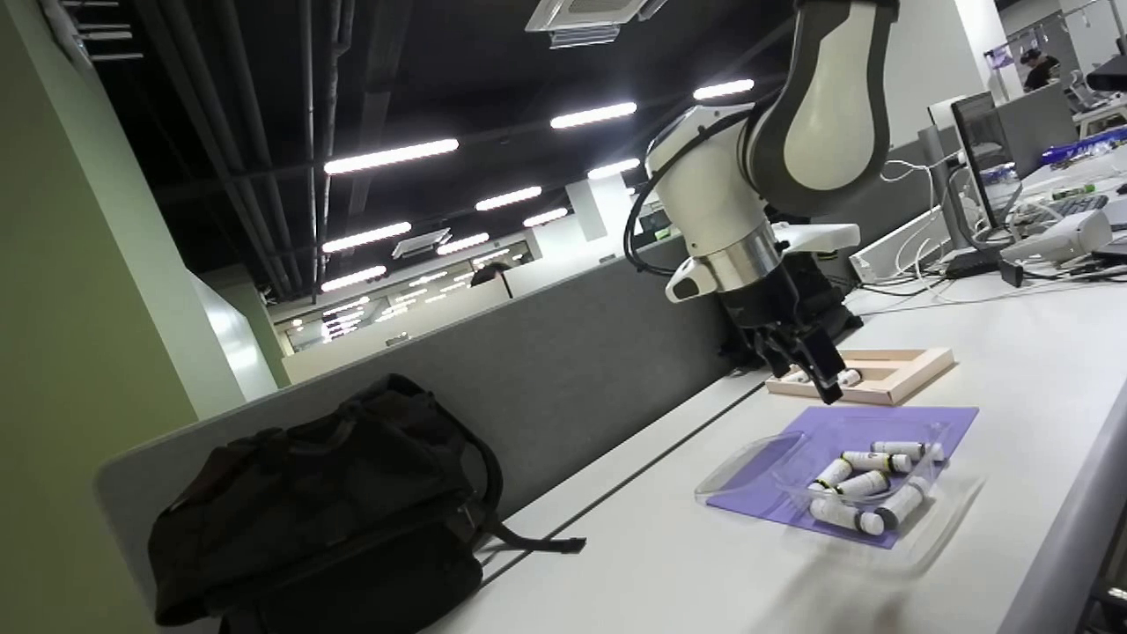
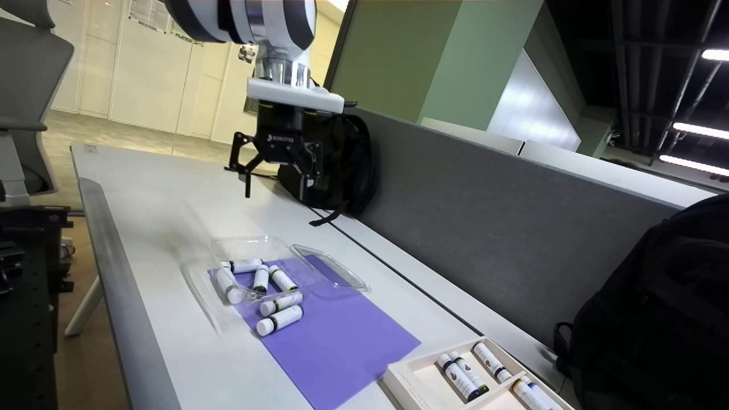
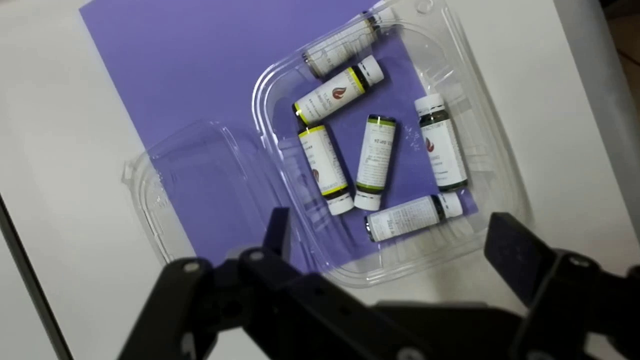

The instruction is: Pick up one small bottle from plastic container and place it on the table.

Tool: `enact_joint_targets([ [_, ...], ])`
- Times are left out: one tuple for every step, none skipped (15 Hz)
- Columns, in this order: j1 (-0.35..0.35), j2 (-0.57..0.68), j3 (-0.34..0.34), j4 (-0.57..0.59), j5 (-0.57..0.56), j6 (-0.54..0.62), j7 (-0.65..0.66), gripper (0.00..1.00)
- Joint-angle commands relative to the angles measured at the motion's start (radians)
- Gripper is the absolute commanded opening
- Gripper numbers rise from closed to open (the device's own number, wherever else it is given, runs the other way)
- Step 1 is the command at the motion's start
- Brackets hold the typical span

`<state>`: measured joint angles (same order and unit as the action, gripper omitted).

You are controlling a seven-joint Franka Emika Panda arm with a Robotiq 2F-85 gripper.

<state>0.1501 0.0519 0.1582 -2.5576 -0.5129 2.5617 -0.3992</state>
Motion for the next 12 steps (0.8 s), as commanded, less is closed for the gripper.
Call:
enact_joint_targets([
  [-0.022, 0.108, -0.041, 0.030, -0.051, 0.116, 0.092, 1.00],
  [-0.023, 0.146, -0.050, 0.038, -0.055, 0.154, 0.097, 1.00],
  [-0.020, 0.176, -0.058, 0.045, -0.058, 0.185, 0.104, 1.00],
  [-0.014, 0.207, -0.063, 0.054, -0.053, 0.207, 0.104, 1.00],
  [-0.012, 0.236, -0.063, 0.061, -0.047, 0.229, 0.103, 1.00],
  [-0.004, 0.263, -0.068, 0.070, -0.052, 0.240, 0.110, 1.00],
  [-0.001, 0.288, -0.068, 0.078, -0.040, 0.246, 0.111, 1.00],
  [0.003, 0.309, -0.071, 0.083, -0.039, 0.259, 0.117, 1.00],
  [0.012, 0.328, -0.081, 0.086, -0.052, 0.281, 0.129, 1.00],
  [0.022, 0.347, -0.092, 0.092, -0.059, 0.297, 0.140, 1.00],
  [0.030, 0.363, -0.099, 0.096, -0.056, 0.312, 0.145, 1.00],
  [0.039, 0.376, -0.110, 0.098, -0.056, 0.327, 0.148, 1.00],
])
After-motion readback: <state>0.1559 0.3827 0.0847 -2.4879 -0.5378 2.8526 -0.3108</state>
